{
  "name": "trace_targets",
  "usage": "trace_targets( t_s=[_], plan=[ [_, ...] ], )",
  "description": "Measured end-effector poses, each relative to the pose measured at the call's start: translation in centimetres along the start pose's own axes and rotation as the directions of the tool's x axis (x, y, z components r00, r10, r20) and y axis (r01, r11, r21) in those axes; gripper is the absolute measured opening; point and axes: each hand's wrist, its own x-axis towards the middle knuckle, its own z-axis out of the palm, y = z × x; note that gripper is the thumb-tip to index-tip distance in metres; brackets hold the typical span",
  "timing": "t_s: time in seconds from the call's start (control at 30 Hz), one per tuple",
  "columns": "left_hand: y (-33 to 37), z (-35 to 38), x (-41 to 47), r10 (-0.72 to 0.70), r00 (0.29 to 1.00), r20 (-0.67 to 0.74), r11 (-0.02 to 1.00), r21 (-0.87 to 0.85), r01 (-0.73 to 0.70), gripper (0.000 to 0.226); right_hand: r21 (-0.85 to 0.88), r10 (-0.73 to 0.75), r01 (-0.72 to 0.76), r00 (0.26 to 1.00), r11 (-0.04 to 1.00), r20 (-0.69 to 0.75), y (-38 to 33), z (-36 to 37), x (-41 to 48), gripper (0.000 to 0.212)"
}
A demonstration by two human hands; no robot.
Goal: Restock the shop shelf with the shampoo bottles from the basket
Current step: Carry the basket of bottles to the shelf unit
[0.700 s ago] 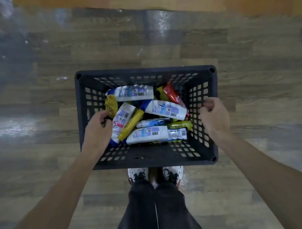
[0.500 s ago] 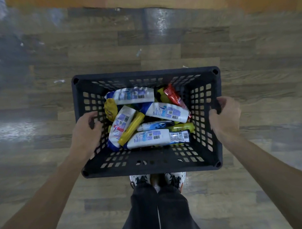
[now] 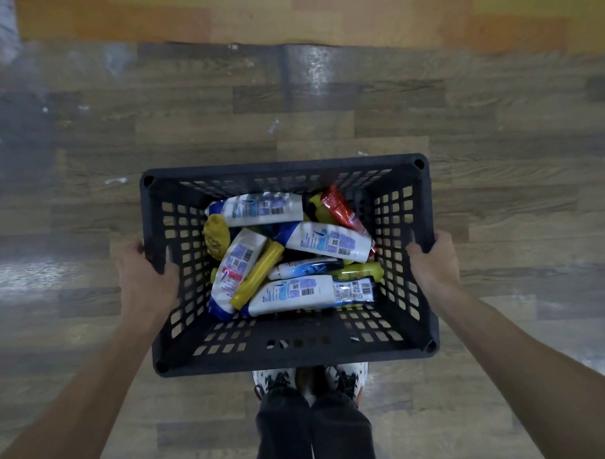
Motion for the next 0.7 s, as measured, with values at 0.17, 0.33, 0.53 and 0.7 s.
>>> trace_targets(
  t_s=[0.17, 0.33, 0.53, 0.7],
  plan=[
    [-0.1, 0.3, 0.8, -0.129, 0.991, 0.047, 0.987, -0.087, 0.132, 0.050, 0.031, -0.005, 0.005, 1.000, 1.000, -0.029, 0.3, 0.3, 0.2, 0.036],
    [-0.6, 1.0, 1.6, -0.169, 0.985, 0.035, 0.973, -0.151, 0.173, 0.041, 0.013, -0.022, 0.023, 0.998, 1.000, -0.059, 0.7, 0.7, 1.2, 0.033],
    [-1.1, 1.0, 2.3, -0.147, 0.986, 0.080, 0.968, -0.193, 0.160, 0.033, 0.015, -0.048, 0.048, 0.998, 0.999, -0.036, 1.8, 1.2, 2.2, 0.022],
    [-2.2, 1.5, 3.0, -0.170, 0.984, 0.043, 0.964, -0.198, 0.175, 0.033, -0.083, -0.085, 0.074, 0.987, 0.994, -0.137, 2.5, 1.9, 2.4, 0.023]
  ],
)
